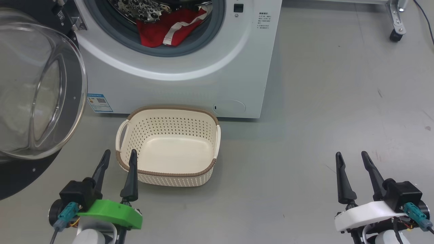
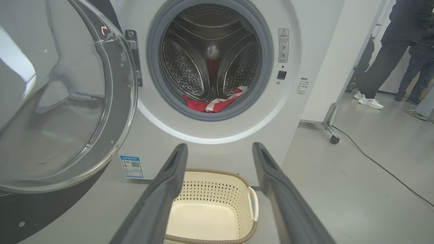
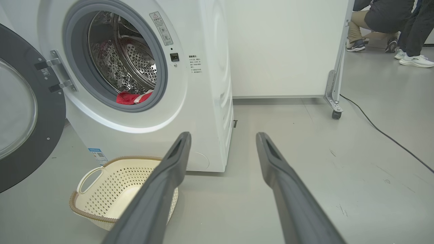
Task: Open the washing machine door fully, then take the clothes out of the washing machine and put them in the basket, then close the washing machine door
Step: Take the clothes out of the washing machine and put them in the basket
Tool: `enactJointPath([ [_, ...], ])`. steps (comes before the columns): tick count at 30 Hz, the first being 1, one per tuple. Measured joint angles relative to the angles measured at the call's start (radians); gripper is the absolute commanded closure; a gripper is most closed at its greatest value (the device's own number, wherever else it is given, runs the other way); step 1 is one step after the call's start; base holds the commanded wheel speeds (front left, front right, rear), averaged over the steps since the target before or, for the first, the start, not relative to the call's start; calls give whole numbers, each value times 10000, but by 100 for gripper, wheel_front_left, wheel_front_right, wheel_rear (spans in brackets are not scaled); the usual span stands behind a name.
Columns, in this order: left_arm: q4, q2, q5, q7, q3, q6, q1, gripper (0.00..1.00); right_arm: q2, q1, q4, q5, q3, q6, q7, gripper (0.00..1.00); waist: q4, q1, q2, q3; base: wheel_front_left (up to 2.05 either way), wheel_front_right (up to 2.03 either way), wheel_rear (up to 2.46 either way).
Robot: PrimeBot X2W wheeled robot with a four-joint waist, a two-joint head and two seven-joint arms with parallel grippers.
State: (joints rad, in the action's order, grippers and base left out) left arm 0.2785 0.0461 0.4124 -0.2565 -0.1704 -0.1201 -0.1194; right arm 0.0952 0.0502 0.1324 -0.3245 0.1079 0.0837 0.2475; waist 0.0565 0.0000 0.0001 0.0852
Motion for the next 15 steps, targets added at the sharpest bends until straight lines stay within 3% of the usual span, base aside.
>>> enactJointPath([
  [15, -33, 2, 12, 0, 0, -2, -1, 0, -36, -4, 12, -4, -21, 0, 0, 0, 14, 0, 0, 54, 96, -96, 0],
])
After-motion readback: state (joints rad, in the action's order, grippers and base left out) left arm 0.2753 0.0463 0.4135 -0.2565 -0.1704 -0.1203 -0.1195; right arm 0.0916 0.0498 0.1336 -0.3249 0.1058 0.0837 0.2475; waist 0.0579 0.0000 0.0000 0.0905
